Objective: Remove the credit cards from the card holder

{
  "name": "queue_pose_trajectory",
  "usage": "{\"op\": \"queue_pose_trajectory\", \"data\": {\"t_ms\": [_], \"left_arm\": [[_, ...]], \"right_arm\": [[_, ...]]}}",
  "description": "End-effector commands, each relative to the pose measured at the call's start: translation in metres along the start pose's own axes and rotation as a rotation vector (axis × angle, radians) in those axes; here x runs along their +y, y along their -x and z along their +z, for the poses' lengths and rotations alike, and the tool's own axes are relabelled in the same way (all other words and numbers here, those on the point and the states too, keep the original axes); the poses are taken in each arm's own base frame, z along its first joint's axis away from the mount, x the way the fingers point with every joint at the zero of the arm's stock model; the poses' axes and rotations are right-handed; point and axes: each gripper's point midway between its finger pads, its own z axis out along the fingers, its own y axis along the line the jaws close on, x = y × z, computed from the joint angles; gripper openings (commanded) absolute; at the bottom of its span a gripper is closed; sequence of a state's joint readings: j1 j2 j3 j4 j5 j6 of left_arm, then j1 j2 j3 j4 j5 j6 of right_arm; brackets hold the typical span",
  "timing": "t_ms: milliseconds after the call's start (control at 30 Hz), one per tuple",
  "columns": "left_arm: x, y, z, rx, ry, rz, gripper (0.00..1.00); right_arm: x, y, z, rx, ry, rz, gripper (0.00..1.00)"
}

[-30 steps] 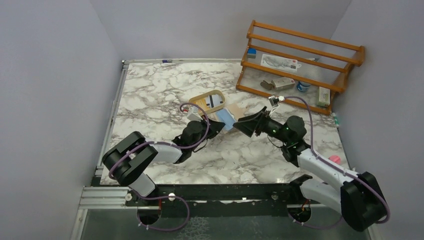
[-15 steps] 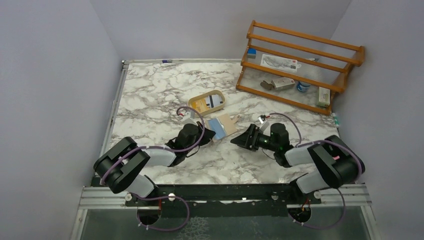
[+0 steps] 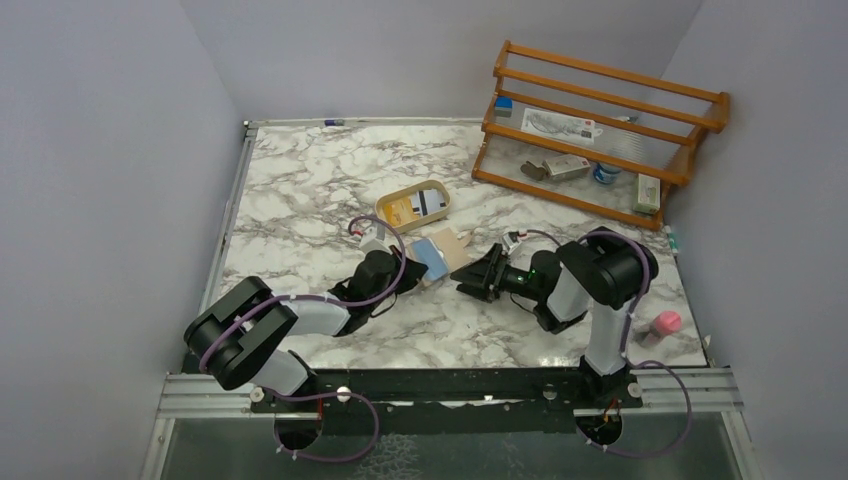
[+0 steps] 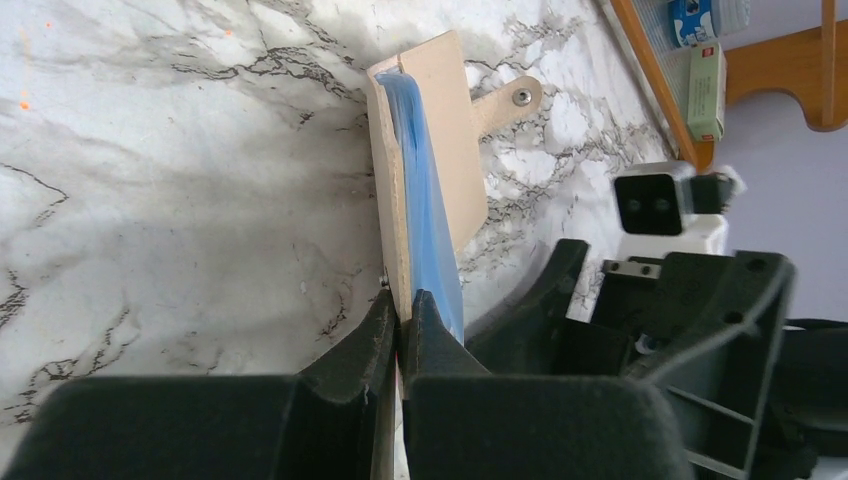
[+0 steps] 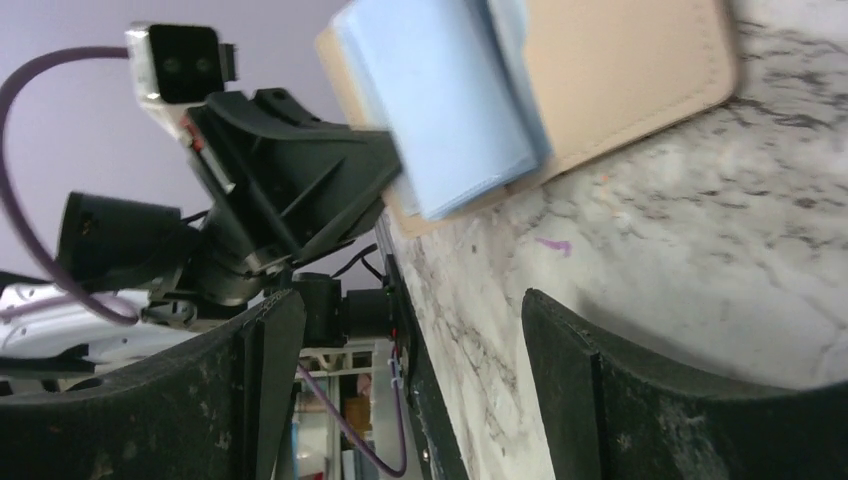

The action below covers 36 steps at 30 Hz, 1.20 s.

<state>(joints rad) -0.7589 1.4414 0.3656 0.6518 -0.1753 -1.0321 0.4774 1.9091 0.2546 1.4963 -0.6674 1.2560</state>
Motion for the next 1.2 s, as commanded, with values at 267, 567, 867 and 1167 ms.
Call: {"op": "queue_pose_trajectory", "data": {"t_ms": [267,567,867,1167], "left_arm": [[-0.015,0.004,0.003,-0.03,-0.03,-0.02,0.0],[-0.019,0.001,0.002,-0.022,-0.041,-0.017,0.0],[-0.013,-0.007,-0.001,-0.001,-0.033,-0.013,0.0],[-0.006,-0.02,-0.002,0.038,-0.021,0.0,0.0]], "right_arm": [[0.026,0.004,0.031,0.002,0.166,0.008,0.83],[0.026,0.015,0.047,-0.008,0.169,-0.015,0.83],[0.039,0.027,0.057,-0.02,0.203,-0.037,0.83],[0.061,0.041,0.063,-0.047,0.254,-0.064,0.83]]}}
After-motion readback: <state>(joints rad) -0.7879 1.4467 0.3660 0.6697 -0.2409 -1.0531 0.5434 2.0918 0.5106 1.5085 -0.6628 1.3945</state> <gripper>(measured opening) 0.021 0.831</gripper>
